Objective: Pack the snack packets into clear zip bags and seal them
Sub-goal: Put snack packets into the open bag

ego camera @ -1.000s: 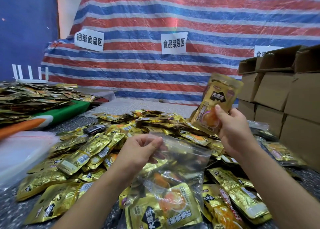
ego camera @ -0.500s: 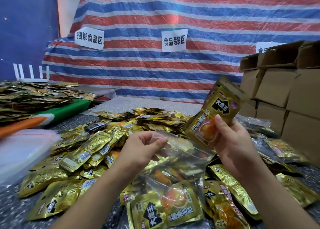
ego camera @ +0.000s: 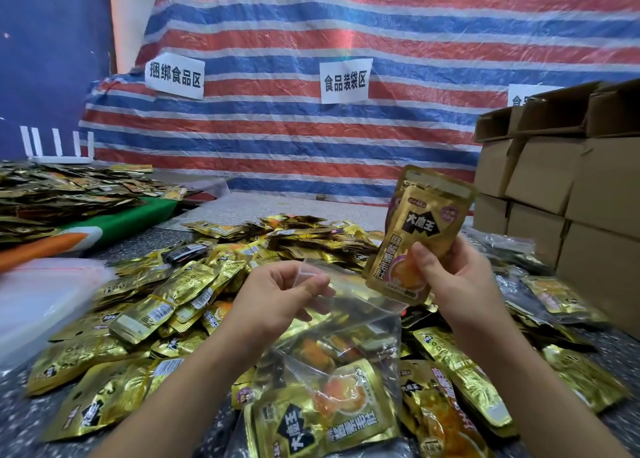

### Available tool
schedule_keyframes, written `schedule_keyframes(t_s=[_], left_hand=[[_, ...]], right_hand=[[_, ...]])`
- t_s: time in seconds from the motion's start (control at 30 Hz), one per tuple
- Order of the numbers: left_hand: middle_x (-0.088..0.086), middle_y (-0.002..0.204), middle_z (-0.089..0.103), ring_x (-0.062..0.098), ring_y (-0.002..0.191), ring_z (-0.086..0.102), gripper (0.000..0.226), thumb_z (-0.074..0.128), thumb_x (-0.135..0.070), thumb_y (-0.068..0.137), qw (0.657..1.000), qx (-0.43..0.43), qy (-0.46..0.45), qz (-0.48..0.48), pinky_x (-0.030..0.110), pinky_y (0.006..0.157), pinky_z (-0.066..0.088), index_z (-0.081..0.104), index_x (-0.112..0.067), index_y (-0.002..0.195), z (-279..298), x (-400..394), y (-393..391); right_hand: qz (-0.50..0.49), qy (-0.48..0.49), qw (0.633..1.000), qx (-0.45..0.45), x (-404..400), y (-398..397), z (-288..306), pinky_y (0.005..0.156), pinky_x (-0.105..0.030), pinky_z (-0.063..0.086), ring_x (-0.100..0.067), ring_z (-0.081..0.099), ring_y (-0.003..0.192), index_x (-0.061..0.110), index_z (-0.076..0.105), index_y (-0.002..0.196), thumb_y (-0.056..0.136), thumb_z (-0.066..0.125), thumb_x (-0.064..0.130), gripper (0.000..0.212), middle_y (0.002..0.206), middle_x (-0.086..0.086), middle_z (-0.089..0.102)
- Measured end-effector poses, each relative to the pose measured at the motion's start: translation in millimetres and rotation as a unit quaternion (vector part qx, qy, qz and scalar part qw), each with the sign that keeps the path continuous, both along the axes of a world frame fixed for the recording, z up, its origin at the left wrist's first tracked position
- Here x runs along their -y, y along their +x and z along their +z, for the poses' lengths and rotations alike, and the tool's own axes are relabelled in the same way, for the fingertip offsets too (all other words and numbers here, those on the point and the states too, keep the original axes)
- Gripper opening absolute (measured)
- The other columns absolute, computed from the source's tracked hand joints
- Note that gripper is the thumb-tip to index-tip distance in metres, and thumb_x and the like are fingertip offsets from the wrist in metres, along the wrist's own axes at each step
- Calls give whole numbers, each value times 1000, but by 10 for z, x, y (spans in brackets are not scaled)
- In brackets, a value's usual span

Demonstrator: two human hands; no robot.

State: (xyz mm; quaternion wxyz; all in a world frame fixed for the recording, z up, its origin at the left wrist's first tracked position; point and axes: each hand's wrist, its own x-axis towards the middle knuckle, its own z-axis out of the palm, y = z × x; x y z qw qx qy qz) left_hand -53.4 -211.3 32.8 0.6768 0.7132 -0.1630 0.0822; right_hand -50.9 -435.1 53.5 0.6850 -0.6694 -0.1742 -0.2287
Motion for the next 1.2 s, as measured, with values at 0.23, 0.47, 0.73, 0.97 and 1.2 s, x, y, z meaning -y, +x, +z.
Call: schedule_keyframes(t_s=[0.23,0.47,0.73,0.97,1.2], left_hand=[[6,79,76,15,67,71,10,66,-19,88,1000,-6,1,-9,20,55,52,71,-11,85,8,14,-2],[3,80,77,15,73,73,12,66,-25,86,1000,5,2,-17,20,57,55,74,-18,82,-13,26,2],[1,76,77,13,72,74,23,60,-40,78,999,34,-15,-21,20,58,54,79,-29,71,-2,84,-21],[2,78,77,17,76,74,24,59,-33,87,998,58,10,2,23,60,56,78,-29,73,-67,87,15],[-1,79,77,13,74,74,27,56,-39,82,998,68,-8,-2,26,62,58,78,-23,76,-64,108,16]], right_hand=[[54,-69,996,21,-33,-82,-35,67,-20,57,-15,74,88,21,66,106,79,66,26,27,99,2,77],[87,-122,989,19,-139,-46,-110,69,-24,58,-17,73,89,19,65,109,87,64,16,21,100,-1,75],[60,-329,943,-1,-30,-66,-90,67,-20,54,-3,65,75,27,68,95,93,64,6,21,83,14,69],[39,-349,936,31,-93,-79,-107,59,-21,46,1,54,64,32,65,88,97,60,27,12,74,19,61],[66,-342,937,8,-57,-139,-47,57,-12,46,2,60,67,28,65,104,100,55,21,13,77,24,64]])
